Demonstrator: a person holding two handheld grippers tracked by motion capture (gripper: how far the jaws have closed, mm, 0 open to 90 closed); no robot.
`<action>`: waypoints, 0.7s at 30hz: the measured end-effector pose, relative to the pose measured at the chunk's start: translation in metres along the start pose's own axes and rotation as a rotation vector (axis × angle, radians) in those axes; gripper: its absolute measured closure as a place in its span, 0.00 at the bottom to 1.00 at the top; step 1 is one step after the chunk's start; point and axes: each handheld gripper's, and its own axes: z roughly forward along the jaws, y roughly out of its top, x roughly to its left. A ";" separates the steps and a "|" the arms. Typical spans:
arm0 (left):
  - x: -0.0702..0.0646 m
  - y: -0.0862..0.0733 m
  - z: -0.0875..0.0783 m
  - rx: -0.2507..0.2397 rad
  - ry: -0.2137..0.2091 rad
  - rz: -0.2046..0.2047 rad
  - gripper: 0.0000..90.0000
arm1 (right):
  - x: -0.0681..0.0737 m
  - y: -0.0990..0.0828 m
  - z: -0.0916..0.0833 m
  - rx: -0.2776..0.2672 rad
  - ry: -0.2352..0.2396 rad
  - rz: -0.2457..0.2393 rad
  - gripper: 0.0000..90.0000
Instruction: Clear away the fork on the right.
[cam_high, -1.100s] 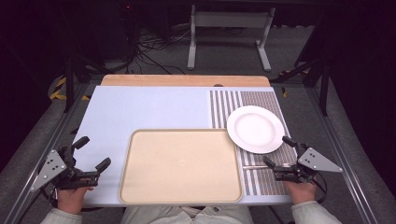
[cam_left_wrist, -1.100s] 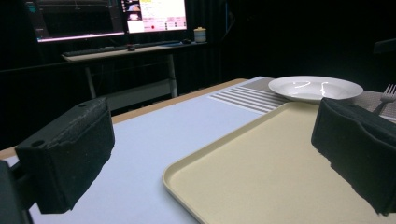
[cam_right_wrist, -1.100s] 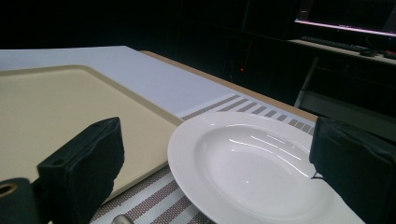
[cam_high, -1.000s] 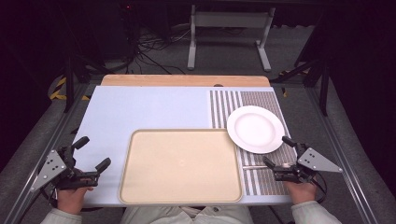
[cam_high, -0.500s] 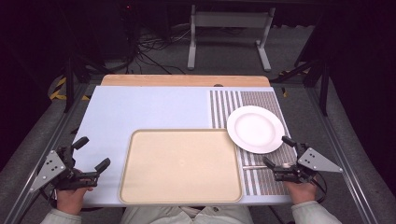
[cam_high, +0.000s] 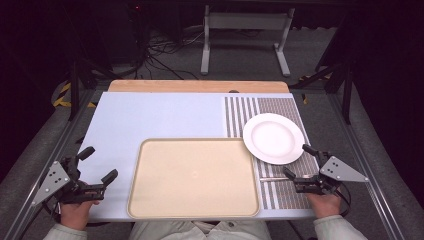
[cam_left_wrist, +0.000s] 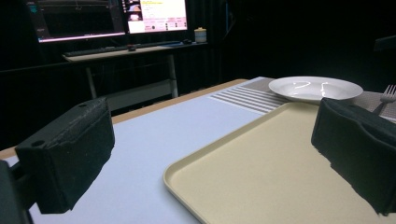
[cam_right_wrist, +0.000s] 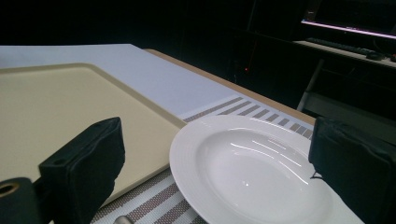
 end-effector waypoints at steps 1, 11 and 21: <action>0.000 0.000 0.000 0.000 0.000 0.001 0.00 | -0.001 0.002 0.000 0.004 0.003 -0.004 0.06; 0.000 0.000 0.001 0.003 0.000 0.000 0.00 | -0.009 0.018 0.010 0.036 0.024 0.027 0.02; 0.000 0.000 0.001 0.004 -0.001 0.000 0.00 | -0.019 0.041 0.021 0.184 0.106 -0.020 0.06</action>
